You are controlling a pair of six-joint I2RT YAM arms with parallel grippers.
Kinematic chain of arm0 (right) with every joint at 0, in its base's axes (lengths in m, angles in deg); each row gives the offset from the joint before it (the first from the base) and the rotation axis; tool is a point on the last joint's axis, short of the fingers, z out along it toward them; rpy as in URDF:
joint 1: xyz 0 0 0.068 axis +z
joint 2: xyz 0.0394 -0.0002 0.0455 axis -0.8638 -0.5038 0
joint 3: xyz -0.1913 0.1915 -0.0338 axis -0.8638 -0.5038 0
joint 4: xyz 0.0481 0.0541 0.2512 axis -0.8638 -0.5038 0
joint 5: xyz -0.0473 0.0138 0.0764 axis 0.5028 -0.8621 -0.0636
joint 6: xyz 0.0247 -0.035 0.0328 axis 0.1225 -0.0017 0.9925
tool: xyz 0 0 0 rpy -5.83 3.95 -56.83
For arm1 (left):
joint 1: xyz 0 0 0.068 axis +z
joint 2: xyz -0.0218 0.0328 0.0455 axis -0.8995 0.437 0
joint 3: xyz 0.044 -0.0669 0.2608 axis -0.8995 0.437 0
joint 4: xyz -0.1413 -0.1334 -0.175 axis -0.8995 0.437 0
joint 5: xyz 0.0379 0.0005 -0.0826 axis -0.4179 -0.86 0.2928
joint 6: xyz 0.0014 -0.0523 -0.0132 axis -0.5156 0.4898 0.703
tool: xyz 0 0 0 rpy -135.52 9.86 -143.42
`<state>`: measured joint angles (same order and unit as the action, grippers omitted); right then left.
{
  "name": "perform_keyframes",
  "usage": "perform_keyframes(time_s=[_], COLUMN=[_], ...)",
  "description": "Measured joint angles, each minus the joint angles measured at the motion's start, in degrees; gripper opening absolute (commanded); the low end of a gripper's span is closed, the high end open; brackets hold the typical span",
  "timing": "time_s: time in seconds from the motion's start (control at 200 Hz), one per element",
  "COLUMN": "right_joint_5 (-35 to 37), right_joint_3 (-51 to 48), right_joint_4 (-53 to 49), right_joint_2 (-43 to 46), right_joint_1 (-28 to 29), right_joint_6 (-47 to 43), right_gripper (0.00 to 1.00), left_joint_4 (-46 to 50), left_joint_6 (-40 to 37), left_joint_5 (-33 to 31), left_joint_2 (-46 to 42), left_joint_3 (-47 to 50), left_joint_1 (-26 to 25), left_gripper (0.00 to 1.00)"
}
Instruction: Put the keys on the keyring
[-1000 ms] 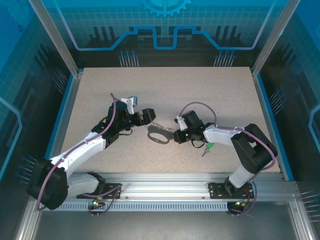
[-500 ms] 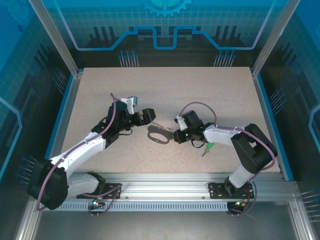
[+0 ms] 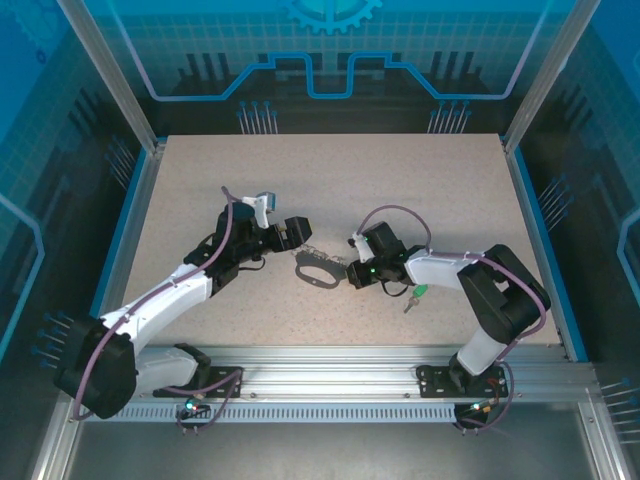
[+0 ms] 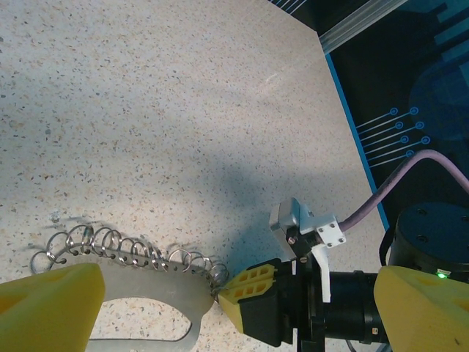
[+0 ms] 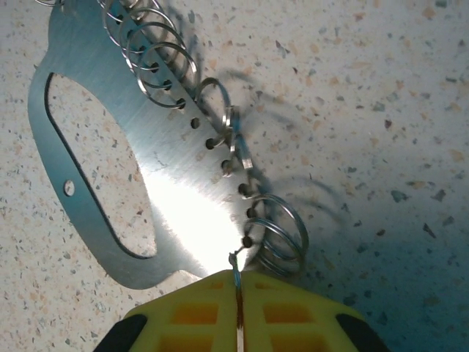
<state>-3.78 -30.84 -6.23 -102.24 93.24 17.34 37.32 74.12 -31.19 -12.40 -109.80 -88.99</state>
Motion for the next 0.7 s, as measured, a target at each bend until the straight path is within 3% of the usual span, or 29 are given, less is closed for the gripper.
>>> perform_keyframes(time_s=[0.235,0.42,0.7], right_joint_5=[0.02,-0.33,-8.24], right_joint_3=[0.31,4.09,15.93], right_joint_4=[-1.68,-7.50,-11.23], right_joint_2=[0.92,7.37,15.54], right_joint_1=[0.00,-0.02,-3.04], right_joint_6=[-0.15,-1.77,-6.86], right_gripper=[0.00,0.00,0.00], left_joint_4=[0.02,1.53,4.79], left_joint_6=[0.00,-0.66,-3.72], left_joint_5=[0.00,0.02,3.26], left_joint_2=[0.00,0.00,1.27], left_joint_3=[0.00,-1.11,-11.96], left_joint_1=[-0.02,-0.02,0.72], left_gripper=[0.97,0.98,0.97])
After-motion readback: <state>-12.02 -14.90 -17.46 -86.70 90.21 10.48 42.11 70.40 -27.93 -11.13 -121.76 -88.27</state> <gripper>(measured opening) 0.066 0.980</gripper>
